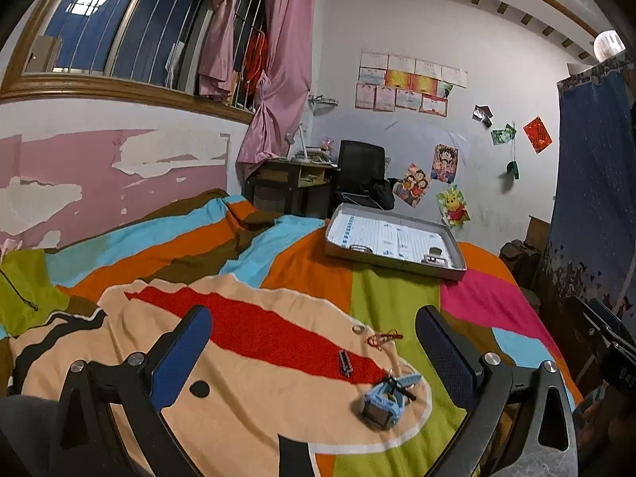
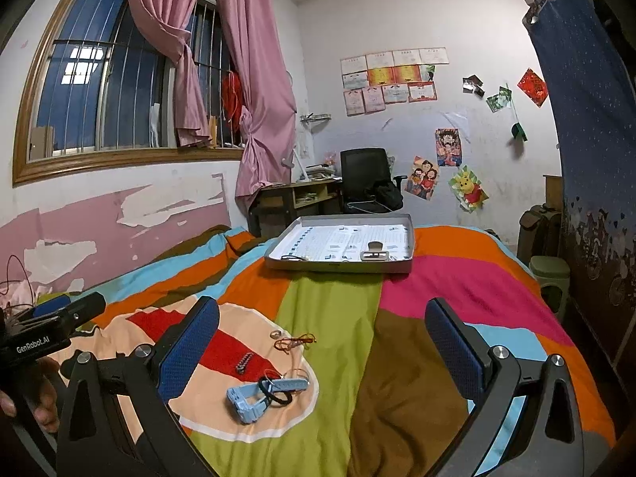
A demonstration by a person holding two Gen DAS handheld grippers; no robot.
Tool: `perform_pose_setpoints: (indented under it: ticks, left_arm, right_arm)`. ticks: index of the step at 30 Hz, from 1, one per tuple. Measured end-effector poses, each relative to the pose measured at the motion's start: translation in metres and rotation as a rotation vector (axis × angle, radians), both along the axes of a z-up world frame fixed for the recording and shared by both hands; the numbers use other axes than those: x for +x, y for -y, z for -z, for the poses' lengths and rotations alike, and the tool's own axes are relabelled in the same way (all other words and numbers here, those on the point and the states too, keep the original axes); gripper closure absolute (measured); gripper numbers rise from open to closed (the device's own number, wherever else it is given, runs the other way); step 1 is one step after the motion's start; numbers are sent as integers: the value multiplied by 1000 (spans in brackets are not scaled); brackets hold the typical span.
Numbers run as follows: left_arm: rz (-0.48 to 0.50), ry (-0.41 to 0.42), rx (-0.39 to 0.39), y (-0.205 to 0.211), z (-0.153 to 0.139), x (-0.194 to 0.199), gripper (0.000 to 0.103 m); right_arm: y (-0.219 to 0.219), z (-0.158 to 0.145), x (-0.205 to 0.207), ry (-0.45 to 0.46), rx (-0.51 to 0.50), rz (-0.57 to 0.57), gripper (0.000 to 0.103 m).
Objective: Organize jewelry
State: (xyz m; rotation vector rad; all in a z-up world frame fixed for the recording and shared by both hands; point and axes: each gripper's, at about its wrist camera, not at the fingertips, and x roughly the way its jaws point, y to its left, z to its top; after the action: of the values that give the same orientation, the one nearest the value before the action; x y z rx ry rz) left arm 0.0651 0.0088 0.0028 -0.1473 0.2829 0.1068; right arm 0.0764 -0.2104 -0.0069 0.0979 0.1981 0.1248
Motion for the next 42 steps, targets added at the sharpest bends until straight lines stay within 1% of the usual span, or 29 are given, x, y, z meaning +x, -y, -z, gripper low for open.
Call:
perform_pose_setpoints:
  ticks: [4,7,10,13,17,22,27,33,36,38,42]
  left_arm:
    - [-2,0,5,1,-4,12,0]
    - [0,-24,-4,0,-4,25,0]
    - [2,-67,-19,-3,0,40,0]
    - [6,-128,-37,-6,7,57,0]
    - [3,-201,-57,-12,16,78,0]
    - [1,-265,-75,-17,24,107,0]
    - [8,-290,-66,-17,28,138,0]
    - [15,-291,-46,-16,38,174,0]
    - [22,-282,-27,-16,48,188,0]
    - [28,-291,-16,-16,57,196,0]
    - [56,-316,-1,-16,73,205,0]
  right_arm:
    - [-3,-3,9,6,-2,-5,1]
    - [-4,-7,17,11,-9,-13,1]
    - [-4,-11,27,13,-13,-15,1]
    - [-3,-13,40,6,-18,-17,1]
    - [2,-11,63,-32,-8,-24,1]
    - [2,-9,97,-73,-17,-46,1]
    - [-3,-6,131,-105,-39,-87,1]
    - [-9,1,171,-133,-51,-115,1]
    - [-10,8,196,-154,-43,-126,1]
    - [-11,13,211,-167,-37,-135,1]
    - [-16,29,240,-184,-72,-169,1]
